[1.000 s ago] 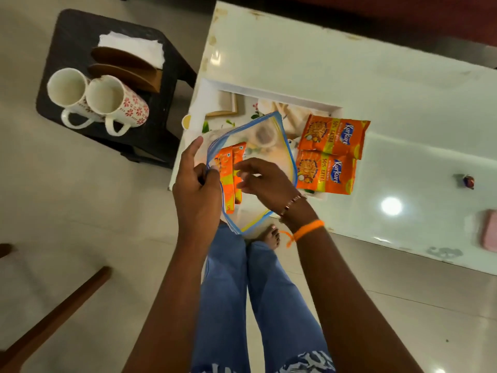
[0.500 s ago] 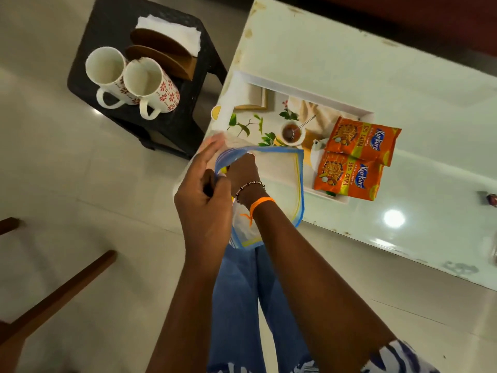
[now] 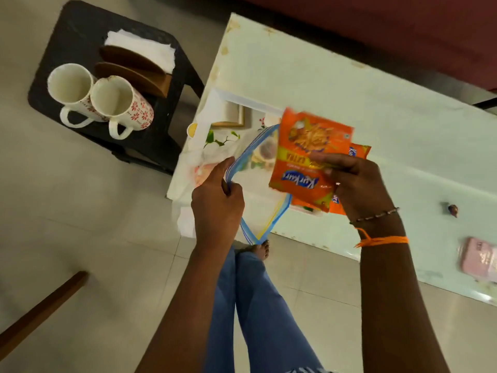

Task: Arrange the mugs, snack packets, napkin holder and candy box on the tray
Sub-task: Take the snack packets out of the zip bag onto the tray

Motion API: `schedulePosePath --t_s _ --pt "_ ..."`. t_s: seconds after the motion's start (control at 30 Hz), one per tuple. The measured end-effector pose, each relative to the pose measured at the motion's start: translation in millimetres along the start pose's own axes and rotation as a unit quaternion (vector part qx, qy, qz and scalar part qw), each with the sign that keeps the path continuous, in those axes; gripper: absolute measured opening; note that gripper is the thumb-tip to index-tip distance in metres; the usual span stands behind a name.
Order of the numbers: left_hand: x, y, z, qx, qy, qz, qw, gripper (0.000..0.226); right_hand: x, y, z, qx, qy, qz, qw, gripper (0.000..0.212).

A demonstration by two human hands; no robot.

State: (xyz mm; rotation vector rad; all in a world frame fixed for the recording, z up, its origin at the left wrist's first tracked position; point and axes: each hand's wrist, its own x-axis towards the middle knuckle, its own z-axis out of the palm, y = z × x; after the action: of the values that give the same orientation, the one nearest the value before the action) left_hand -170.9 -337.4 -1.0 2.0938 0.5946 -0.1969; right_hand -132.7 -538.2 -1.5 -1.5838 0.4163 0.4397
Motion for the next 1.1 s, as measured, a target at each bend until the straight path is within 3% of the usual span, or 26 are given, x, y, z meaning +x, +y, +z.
schedulePosePath --t_s 0.13,0.27,0.5,0.6,0.67,0.73,0.8,0.9,0.97,1.1 --pt "7.2 -0.1 7.8 0.018 -0.017 -0.004 1.0 0.043 25.2 -8.1 -25.9 0.039 0.1 -0.029 0.994 0.052" --pt "15.9 -2.8 11.4 0.03 -0.006 -0.016 0.999 0.043 76.8 -1.9 -25.8 -0.02 0.191 -0.065 0.979 0.041" --pt "18.0 -5.8 1.9 0.031 0.007 -0.028 0.999 0.042 151.5 32.6 9.9 -0.073 0.1 0.045 0.991 0.048" --pt "17.1 -8.1 -2.6 0.002 0.003 -0.048 0.999 0.041 153.1 41.2 10.4 -0.108 0.139 0.042 0.983 0.056" --pt "17.1 -9.9 -5.6 -0.018 0.003 -0.061 0.998 0.042 140.5 37.6 4.6 -0.162 0.189 -0.01 0.969 0.06" --pt "15.6 -10.8 -10.9 -0.038 0.012 -0.068 0.997 0.042 116.6 29.2 3.4 -0.147 0.201 -0.045 0.967 0.053" --pt "12.9 -11.1 -17.1 -0.059 0.026 -0.066 0.996 0.041 84.9 16.7 8.7 -0.064 0.14 -0.059 0.986 0.038" --pt "6.6 -11.8 -28.1 -0.087 0.046 -0.063 0.993 0.043 36.6 3.8 30.6 0.061 -0.093 0.012 0.994 0.036" --pt "2.0 -11.4 -32.9 -0.104 0.052 -0.06 0.991 0.046 20.2 10.8 54.5 -0.011 -0.195 0.065 0.979 0.031" --pt "-12.7 -16.9 -38.2 -0.123 0.05 -0.051 0.99 0.044 24.2 43.6 116.7 -0.217 -0.194 0.078 0.954 0.027"
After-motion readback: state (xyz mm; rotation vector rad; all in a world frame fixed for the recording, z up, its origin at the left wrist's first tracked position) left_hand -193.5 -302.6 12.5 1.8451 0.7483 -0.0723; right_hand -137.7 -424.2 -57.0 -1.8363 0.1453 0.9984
